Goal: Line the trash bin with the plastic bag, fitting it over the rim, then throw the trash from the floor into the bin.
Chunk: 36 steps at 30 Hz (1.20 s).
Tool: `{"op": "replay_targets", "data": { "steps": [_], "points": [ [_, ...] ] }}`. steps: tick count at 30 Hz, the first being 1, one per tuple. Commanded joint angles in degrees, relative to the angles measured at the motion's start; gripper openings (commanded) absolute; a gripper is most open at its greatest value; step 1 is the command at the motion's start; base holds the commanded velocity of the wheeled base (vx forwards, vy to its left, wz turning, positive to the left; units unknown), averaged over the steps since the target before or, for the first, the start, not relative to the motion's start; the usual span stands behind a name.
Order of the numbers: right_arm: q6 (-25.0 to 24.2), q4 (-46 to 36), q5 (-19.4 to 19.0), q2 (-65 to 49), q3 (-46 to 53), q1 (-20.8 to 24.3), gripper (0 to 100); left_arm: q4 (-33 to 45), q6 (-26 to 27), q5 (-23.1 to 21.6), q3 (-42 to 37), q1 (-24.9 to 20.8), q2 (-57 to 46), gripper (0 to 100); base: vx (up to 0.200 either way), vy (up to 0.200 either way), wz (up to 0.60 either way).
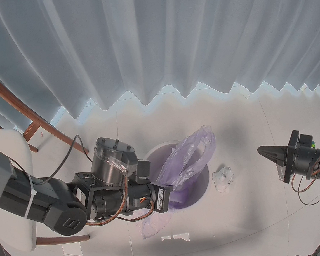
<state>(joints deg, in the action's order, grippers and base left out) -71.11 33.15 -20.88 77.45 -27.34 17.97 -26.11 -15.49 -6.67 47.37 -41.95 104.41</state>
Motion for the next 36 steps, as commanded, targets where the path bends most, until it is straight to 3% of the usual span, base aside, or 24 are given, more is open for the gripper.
{"op": "replay_targets", "data": {
  "steps": [1, 3, 4, 5, 8, 9, 14, 17, 21, 23, 26, 36],
  "points": [
    [7.83, -9.15, -2.58, 1.65, -10.27, -0.65, 0, 2.38, 7.32, 6.23, 1.93, -3.49, -0.61, 0, 0.0, 0.0, 0.0],
    [14.42, -9.15, -2.32, 4.2, -10.1, -1.71, 0, 2.38, 7.58, 6.32, 1.93, -4.02, -0.44, 0, 0.0, 0.0, 0.0],
    [14.42, -9.15, -2.32, 4.2, -10.1, -1.71, 0, 2.38, 7.58, 6.32, 1.93, -4.02, -0.44, 0, 0.0, 0.0, 0.0],
    [20.22, -9.33, -2.32, 5.79, -10.36, -1.88, 0, 2.38, 7.67, 6.32, 1.93, -4.55, -0.26, 0, 0.0, 0.0, 0.0],
    [24.79, -10.91, -2.32, 6.31, -11.15, -1.27, 0, 2.38, 7.58, 6.32, 1.93, -4.9, -0.26, 0, 0.0, 0.0, 0.0],
    [26.81, -14.51, -2.32, 6.84, -13.0, -0.48, 100, 2.38, 7.58, 6.32, 1.93, -5.16, -0.26, 0, 0.0, 0.0, 0.0],
    [27.07, -32.97, -0.56, 7.72, -21.52, 4.44, 100, 2.38, 7.67, 6.4, 1.85, -5.16, -0.35, 0, 0.0, 0.0, 0.0],
    [26.81, -38.42, 0.23, 10.62, -26.36, 5.5, 100, 2.29, 7.58, 6.32, 1.85, -5.25, -0.26, 0, 0.0, 0.0, 0.0],
    [27.51, -38.95, 0.49, 12.11, -26.89, 6.29, 100, 2.29, 7.5, 6.32, 1.93, -5.51, -0.26, 0, 0.0, 0.0, 0.0],
    [32.35, -39.21, 3.22, 14.31, -26.27, 7.43, 100, 2.38, 7.5, 6.4, 1.76, -5.6, -0.35, 0, 0.0, 0.0, 0.0],
    [44.13, -39.21, 9.28, 15.89, -26.53, 7.34, 100, 2.38, 7.5, 6.4, 1.76, -5.69, -0.44, 0, 0.0, 0.0, 0.0],
    [41.93, -38.68, 10.6, 20.73, -28.73, 8.66, 100, 2.38, 7.32, 6.58, 1.76, -5.69, -0.44, 0, 0.0, 0.0, 0.0]
  ]
}}
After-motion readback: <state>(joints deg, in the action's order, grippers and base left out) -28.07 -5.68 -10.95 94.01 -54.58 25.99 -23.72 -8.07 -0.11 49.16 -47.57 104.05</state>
